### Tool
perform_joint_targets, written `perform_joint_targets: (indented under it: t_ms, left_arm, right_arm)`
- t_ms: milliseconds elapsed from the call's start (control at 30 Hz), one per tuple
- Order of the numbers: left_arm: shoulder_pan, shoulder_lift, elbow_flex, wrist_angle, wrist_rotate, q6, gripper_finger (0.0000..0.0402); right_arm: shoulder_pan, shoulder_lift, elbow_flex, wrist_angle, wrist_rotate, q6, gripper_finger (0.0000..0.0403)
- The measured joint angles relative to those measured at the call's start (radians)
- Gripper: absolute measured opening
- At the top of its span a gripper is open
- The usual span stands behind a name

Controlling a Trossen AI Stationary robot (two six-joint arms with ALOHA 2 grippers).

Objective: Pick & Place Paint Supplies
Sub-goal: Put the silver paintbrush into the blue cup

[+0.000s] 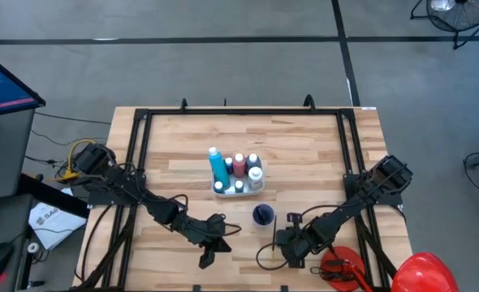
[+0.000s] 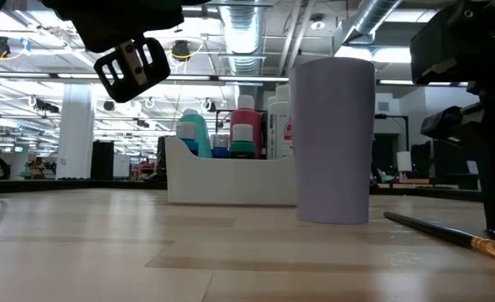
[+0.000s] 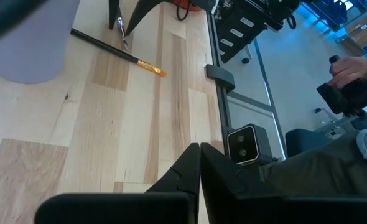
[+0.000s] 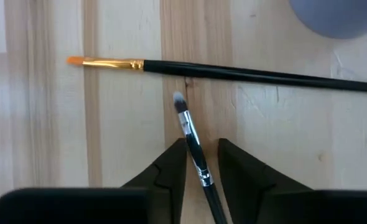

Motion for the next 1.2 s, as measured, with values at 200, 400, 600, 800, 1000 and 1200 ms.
perform_joint_targets:
  t_ms: [200, 400, 600, 800, 1000, 1200]
  left_arm:
    - [0.000, 0.000, 0.000, 0.000, -0.004, 0.000, 0.0003]
    - [0.000, 0.000, 0.000, 0.000, -0.008, 0.001, 0.0003]
    - [0.001, 0.000, 0.000, 0.000, -0.009, 0.002, 0.0003]
    - [0.007, 0.000, 0.000, -0.001, -0.009, 0.005, 0.0003]
    - [0.007, 0.000, 0.000, -0.001, -0.054, 0.003, 0.0003]
    - [0.007, 0.000, 0.000, -0.002, -0.108, -0.006, 0.0003]
  right_arm:
    - [-0.017, 0.000, 0.000, -0.004, -0.029, 0.109, 0.0019]
    - [-0.027, 0.002, 0.020, -0.015, -0.048, 0.158, 0.0006]
    - [-0.036, 0.016, 0.077, -0.058, -0.063, 0.161, 0.0001]
    - [-0.036, 0.023, 0.130, -0.065, -0.064, 0.153, 0.0000]
    - [-0.036, 0.024, 0.180, -0.062, -0.039, 0.149, 0.0000]
    - [-0.042, 0.022, 0.261, -0.059, 0.019, 0.108, 0.0000]
